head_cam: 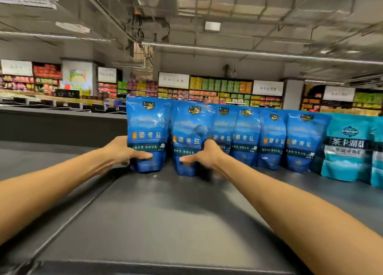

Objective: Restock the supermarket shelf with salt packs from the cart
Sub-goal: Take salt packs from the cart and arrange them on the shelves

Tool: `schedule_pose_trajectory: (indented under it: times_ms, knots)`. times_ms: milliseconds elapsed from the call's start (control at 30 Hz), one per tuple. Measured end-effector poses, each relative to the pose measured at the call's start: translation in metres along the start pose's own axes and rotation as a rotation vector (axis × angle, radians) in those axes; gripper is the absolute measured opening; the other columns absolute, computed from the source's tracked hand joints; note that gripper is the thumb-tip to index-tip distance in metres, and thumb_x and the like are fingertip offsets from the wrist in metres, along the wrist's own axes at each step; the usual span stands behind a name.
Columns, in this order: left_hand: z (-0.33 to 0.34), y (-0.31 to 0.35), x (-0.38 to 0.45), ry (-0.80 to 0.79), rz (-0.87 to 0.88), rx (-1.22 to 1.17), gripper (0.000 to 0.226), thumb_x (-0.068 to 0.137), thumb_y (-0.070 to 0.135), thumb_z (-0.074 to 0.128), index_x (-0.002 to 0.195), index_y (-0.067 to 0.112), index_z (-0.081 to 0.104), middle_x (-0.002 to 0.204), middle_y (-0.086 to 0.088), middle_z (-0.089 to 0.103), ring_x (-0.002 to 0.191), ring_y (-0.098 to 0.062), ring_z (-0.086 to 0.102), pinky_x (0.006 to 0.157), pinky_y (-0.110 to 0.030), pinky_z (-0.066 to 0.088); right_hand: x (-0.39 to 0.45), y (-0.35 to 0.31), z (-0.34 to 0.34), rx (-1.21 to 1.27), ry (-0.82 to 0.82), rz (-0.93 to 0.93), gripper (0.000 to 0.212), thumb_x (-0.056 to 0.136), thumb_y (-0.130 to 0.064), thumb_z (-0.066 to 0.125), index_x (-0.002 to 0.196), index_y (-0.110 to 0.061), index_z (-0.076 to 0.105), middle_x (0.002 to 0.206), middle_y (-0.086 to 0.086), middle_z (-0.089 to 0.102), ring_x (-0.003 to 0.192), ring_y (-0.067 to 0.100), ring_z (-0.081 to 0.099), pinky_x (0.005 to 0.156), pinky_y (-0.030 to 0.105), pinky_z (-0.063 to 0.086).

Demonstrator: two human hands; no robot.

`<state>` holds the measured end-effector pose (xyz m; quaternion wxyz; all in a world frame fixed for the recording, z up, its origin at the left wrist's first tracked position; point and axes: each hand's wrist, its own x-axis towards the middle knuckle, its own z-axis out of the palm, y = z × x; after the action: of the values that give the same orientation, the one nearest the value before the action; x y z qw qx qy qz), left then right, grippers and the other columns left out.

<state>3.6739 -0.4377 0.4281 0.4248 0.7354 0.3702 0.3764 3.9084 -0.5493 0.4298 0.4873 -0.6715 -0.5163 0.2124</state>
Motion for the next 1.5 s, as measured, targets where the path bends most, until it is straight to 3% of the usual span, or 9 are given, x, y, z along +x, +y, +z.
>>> schedule_pose_trajectory:
  times_ms: [200, 400, 633, 767, 900, 1100, 1233, 1333, 1500]
  knots:
    - [0.004, 0.007, -0.001, 0.062, -0.004, 0.126, 0.029, 0.063, 0.022, 0.092, 0.084, 0.025, 0.073, 0.064, 0.012, 0.073, 0.045, -0.003, 0.061, 0.037, -0.014, 0.041, -0.001, -0.001, 0.001, -0.32, 0.16, 0.015, 0.066, 0.058, -0.051, 0.09, 0.09, -0.008, 0.051, 0.081, -0.005, 0.056, 0.073, 0.011, 0.054, 0.069, 0.031, 0.045]
    - [0.006, 0.006, 0.008, 0.079, -0.04, 0.177, 0.039, 0.063, 0.021, 0.093, 0.091, 0.023, 0.065, 0.083, -0.009, 0.074, 0.054, -0.018, 0.067, 0.049, -0.03, 0.057, 0.011, 0.002, 0.013, -0.135, 0.154, 0.006, 0.052, 0.074, -0.025, 0.086, 0.11, 0.003, 0.061, 0.097, 0.016, 0.071, 0.063, 0.017, 0.065, 0.043, 0.019, 0.049]
    - [0.008, 0.0, 0.013, 0.099, -0.027, 0.195, 0.047, 0.065, 0.024, 0.091, 0.102, 0.014, 0.064, 0.091, -0.01, 0.071, 0.067, -0.022, 0.069, 0.05, -0.03, 0.058, 0.015, 0.0, 0.022, -0.23, 0.18, 0.034, 0.039, 0.079, -0.028, 0.082, 0.09, -0.005, 0.053, 0.074, 0.008, 0.065, 0.047, 0.011, 0.056, 0.038, 0.015, 0.046]
    - [0.009, 0.001, 0.008, 0.149, -0.011, 0.239, 0.05, 0.06, 0.03, 0.093, 0.091, 0.015, 0.057, 0.084, -0.006, 0.069, 0.066, -0.018, 0.07, 0.045, -0.026, 0.055, 0.009, -0.003, 0.021, -0.295, 0.203, 0.026, 0.042, 0.078, -0.039, 0.082, 0.08, -0.009, 0.052, 0.067, 0.007, 0.066, 0.065, 0.019, 0.067, 0.06, 0.027, 0.053]
    - [0.005, 0.004, -0.002, 0.175, -0.011, 0.298, 0.07, 0.055, 0.037, 0.094, 0.101, 0.009, 0.049, 0.09, -0.009, 0.067, 0.072, -0.022, 0.071, 0.055, -0.036, 0.061, 0.0, -0.007, 0.017, -0.369, 0.124, 0.048, 0.038, 0.085, -0.036, 0.075, 0.077, -0.01, 0.049, 0.09, 0.013, 0.069, 0.083, 0.024, 0.072, 0.073, 0.036, 0.059]
    - [-0.002, 0.011, -0.028, 0.315, -0.012, 0.498, 0.103, 0.057, 0.046, 0.092, 0.126, -0.001, 0.032, 0.128, -0.02, 0.044, 0.114, -0.03, 0.051, 0.085, -0.036, 0.046, -0.031, -0.014, -0.003, -0.352, 0.03, 0.137, 0.059, 0.089, -0.03, 0.071, 0.128, 0.005, 0.043, 0.101, 0.013, 0.065, 0.075, 0.019, 0.065, 0.059, 0.028, 0.053]
    - [-0.002, 0.029, -0.057, 0.47, 0.103, 0.306, 0.06, 0.079, 0.03, 0.08, 0.118, 0.007, 0.041, 0.11, -0.012, 0.058, 0.105, -0.03, 0.06, 0.076, -0.034, 0.048, -0.065, -0.016, -0.029, -0.336, 0.028, 0.112, 0.024, 0.09, -0.025, 0.065, 0.089, -0.005, 0.053, 0.084, 0.014, 0.06, 0.077, 0.023, 0.073, 0.056, 0.029, 0.045]
    - [0.006, 0.051, -0.087, 0.444, 0.208, 0.131, 0.028, 0.09, 0.021, 0.067, 0.108, 0.014, 0.047, 0.086, -0.006, 0.062, 0.076, -0.021, 0.064, 0.07, -0.04, 0.053, -0.102, -0.019, -0.058, -0.473, 0.134, -0.029, 0.031, 0.091, -0.026, 0.062, 0.101, 0.003, 0.06, 0.089, 0.022, 0.07, 0.068, 0.013, 0.069, 0.06, 0.029, 0.043]
    - [0.063, 0.092, -0.14, 0.23, 0.264, -0.206, 0.012, 0.094, 0.012, 0.061, 0.101, 0.012, 0.052, 0.075, -0.007, 0.061, 0.05, -0.008, 0.057, 0.048, -0.026, 0.045, -0.184, -0.02, -0.11, -0.273, 0.206, -0.21, 0.011, 0.092, -0.025, 0.066, 0.094, -0.015, 0.065, 0.073, 0.004, 0.072, 0.063, 0.007, 0.069, 0.059, 0.022, 0.045]
